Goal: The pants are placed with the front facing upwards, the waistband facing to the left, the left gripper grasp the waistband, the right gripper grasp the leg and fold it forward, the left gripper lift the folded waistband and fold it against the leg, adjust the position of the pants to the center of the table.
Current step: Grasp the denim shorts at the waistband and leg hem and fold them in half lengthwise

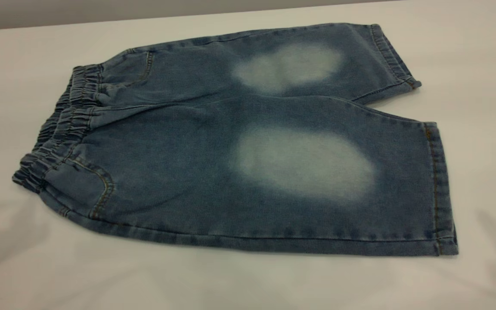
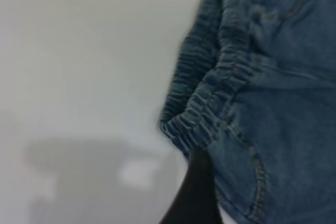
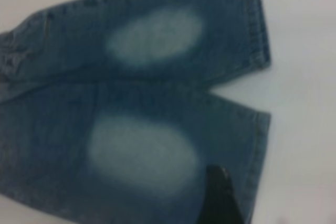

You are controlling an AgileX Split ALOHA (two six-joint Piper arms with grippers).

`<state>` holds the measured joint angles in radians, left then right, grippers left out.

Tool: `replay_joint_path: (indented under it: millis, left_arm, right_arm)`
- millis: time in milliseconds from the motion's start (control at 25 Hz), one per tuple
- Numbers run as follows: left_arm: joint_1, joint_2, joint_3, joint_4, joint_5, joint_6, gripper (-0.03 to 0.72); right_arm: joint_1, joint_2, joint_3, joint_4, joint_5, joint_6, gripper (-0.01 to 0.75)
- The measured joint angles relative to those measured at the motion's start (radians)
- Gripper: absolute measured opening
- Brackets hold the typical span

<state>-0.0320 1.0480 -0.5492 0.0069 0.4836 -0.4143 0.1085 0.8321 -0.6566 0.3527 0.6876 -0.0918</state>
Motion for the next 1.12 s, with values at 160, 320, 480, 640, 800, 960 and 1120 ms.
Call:
replay_joint_path:
  millis: [160,320,480,640,800,960,1120]
  left_arm:
    - [0.000,0.163,-0.002,0.001,-0.099,0.001,0.589]
    - [0.000,0.319,-0.030,0.001,-0.141,0.001,0.589]
    - [0.000,0.460,-0.067,0.023,-0.182,0.005,0.589]
    - [0.000,0.581,-0.097,0.023,-0.182,0.005,0.589]
    - [0.000,0.690,-0.106,0.029,-0.223,0.007,0.589]
    - [0.000,0.776,-0.106,0.048,-0.276,0.007,0.589]
    - [0.000,0.842,-0.137,0.048,-0.312,0.011,0.589]
  right_arm:
    - [0.000,0.031,0.002,0.047,-0.008,-0.034,0.422]
    - [0.000,0.054,0.012,0.052,-0.015,-0.045,0.422]
    - [0.000,0.092,0.012,0.070,-0.025,-0.059,0.422]
    - [0.000,0.123,0.012,0.070,-0.030,-0.062,0.422]
    - [0.000,0.138,0.012,0.070,-0.036,-0.062,0.422]
    - [0.000,0.138,0.012,0.069,-0.036,-0.062,0.422]
    - [0.000,0.138,0.012,0.069,-0.036,-0.066,0.422]
